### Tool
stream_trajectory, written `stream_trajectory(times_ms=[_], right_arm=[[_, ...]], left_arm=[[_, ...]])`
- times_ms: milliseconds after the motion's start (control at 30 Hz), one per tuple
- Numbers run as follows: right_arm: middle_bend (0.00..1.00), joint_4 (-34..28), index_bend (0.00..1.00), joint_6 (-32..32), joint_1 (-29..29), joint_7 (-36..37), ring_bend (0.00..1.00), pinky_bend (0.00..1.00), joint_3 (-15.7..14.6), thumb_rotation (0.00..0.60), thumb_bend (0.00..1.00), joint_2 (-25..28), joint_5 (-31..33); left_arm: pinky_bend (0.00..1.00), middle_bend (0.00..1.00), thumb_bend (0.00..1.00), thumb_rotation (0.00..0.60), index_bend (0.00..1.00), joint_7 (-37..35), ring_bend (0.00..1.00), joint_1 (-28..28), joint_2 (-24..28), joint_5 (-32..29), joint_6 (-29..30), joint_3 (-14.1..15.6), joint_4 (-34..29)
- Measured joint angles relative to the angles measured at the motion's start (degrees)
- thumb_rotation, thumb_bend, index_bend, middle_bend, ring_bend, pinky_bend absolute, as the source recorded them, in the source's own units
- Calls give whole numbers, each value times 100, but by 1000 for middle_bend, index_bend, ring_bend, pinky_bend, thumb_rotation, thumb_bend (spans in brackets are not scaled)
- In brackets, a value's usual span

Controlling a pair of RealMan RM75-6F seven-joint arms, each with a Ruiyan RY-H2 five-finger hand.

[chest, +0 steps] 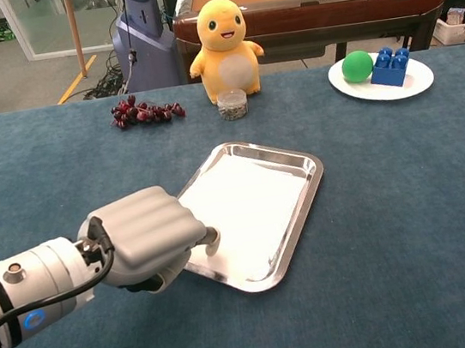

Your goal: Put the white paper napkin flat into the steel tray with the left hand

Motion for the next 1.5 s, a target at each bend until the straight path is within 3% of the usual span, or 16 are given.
stream_trajectory(times_ms=[1500], right_arm=[[366, 40, 410, 30, -29, 142, 222, 200, 38, 600, 443, 20, 69]], left_arm=[[1000, 1000, 796, 600, 292, -28, 1000, -472, -413, -394, 139, 117, 352]])
